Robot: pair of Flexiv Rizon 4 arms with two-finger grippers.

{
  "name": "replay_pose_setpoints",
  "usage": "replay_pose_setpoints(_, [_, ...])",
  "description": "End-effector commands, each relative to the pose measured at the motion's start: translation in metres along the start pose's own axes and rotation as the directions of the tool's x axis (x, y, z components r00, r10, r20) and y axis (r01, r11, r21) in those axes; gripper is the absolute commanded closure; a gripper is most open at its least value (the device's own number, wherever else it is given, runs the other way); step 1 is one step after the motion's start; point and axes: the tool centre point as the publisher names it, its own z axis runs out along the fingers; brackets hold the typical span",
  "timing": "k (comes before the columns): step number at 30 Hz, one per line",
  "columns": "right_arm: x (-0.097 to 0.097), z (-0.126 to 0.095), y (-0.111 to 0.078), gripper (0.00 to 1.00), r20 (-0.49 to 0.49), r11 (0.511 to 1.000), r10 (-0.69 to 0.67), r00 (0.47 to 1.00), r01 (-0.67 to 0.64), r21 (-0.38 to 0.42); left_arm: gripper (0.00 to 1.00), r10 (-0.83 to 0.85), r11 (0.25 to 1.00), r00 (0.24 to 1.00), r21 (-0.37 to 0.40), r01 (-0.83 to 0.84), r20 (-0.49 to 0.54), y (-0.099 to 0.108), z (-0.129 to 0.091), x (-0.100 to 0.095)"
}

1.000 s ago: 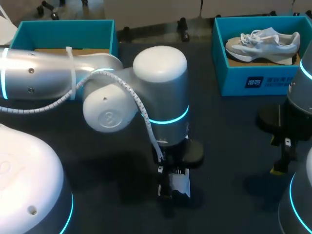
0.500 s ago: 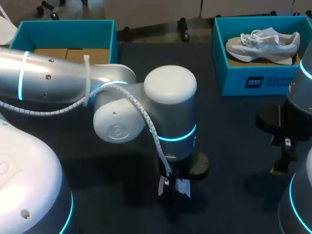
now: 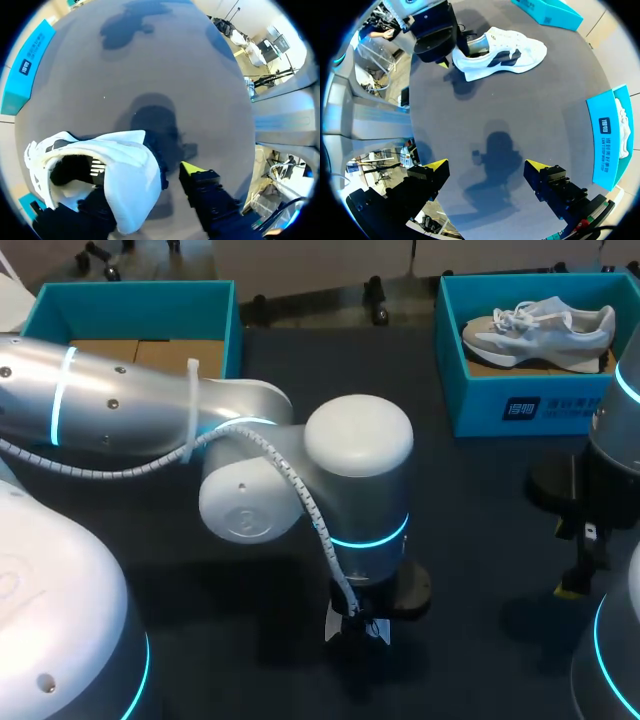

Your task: Take the shoe out of the shoebox, open the shoe tongue, remove and reinsert the insole, then place the shoe into the shoebox

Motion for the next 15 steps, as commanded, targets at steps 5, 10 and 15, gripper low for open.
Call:
replay_pose_setpoints(5, [0.000,0.001,0.000,0.00,0.001,1.000,-0.001,1.000,0.001,-0.001,1.00,-0.018,1.000,1.000,-0.022,0.018,-0.006,-0.004,0.007,-0.004])
replay_pose_setpoints(10, [0.000,0.001,0.000,0.00,0.001,1.000,-0.001,1.000,0.001,-0.001,1.00,-0.021,1.000,1.000,-0.023,0.021,-0.012,0.000,0.003,-0.006])
replay_pose_setpoints(15, [0.000,0.001,0.000,0.00,0.001,1.000,-0.001,1.000,0.001,-0.001,1.00,-0.028,0.999,1.000,-0.020,0.028,0.004,0.003,-0.003,-0.005])
